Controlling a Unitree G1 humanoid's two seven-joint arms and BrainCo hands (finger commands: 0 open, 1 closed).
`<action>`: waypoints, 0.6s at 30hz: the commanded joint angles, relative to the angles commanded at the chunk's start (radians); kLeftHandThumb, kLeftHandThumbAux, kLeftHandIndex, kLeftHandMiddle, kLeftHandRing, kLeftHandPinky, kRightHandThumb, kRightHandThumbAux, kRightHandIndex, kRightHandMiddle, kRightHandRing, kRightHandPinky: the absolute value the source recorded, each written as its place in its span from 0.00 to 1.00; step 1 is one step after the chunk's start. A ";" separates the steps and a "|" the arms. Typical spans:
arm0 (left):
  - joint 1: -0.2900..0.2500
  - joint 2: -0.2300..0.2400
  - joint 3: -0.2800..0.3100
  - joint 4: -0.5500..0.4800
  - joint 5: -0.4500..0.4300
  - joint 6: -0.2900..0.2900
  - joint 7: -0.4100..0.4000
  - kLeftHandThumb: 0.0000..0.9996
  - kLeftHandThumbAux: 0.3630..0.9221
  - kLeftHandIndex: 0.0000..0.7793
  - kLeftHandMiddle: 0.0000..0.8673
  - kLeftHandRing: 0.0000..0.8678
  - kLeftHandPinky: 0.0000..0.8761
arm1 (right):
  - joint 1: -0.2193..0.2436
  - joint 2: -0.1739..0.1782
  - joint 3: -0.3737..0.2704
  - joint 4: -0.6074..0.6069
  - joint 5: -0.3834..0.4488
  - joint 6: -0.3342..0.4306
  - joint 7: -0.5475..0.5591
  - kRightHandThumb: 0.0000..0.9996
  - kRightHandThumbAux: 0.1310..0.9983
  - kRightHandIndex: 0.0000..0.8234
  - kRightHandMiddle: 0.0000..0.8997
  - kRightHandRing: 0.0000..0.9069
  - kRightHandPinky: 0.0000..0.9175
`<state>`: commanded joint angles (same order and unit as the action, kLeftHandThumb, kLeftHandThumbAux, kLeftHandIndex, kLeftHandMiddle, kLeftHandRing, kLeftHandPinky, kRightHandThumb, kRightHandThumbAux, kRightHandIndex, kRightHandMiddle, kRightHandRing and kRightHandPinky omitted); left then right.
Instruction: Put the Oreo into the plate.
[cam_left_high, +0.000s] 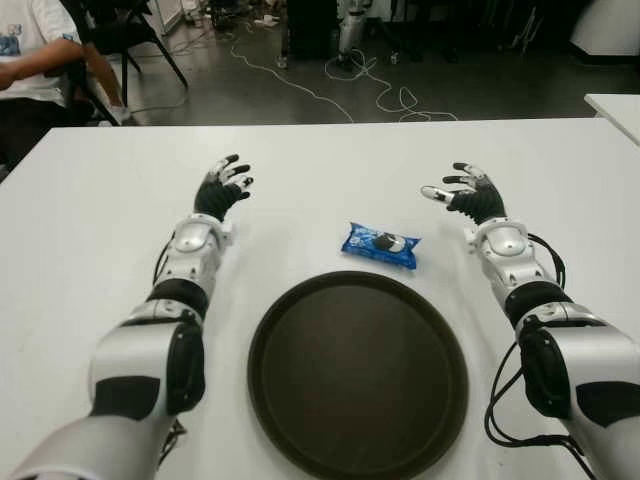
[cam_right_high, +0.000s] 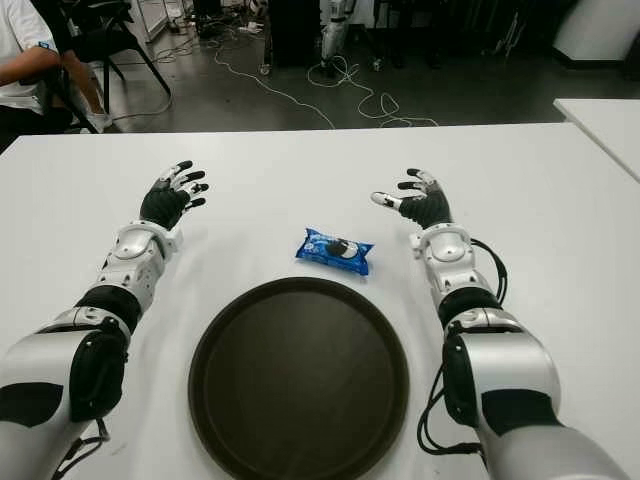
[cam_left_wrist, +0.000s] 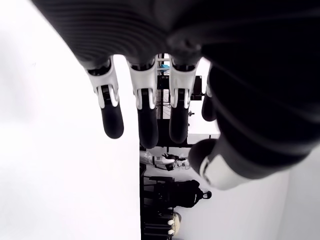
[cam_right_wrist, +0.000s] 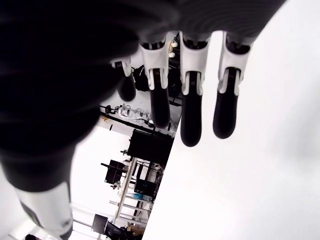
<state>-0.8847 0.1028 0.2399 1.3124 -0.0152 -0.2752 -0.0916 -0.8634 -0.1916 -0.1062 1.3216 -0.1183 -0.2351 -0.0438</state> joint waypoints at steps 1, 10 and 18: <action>0.000 0.000 -0.001 0.000 0.000 0.001 0.000 0.17 0.65 0.17 0.24 0.23 0.23 | -0.001 -0.002 0.002 0.000 -0.002 0.004 0.005 0.00 0.70 0.23 0.32 0.36 0.43; 0.000 0.002 -0.003 0.000 0.000 0.006 -0.001 0.16 0.66 0.17 0.23 0.23 0.23 | -0.016 -0.026 0.073 0.005 -0.072 0.058 0.042 0.00 0.77 0.24 0.31 0.34 0.38; 0.001 0.002 -0.005 -0.001 -0.001 0.007 -0.002 0.17 0.64 0.18 0.25 0.24 0.25 | -0.031 -0.059 0.206 0.005 -0.201 0.072 0.072 0.00 0.83 0.24 0.29 0.30 0.31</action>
<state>-0.8840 0.1046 0.2351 1.3117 -0.0166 -0.2680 -0.0939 -0.8941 -0.2503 0.0995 1.3267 -0.3193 -0.1634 0.0285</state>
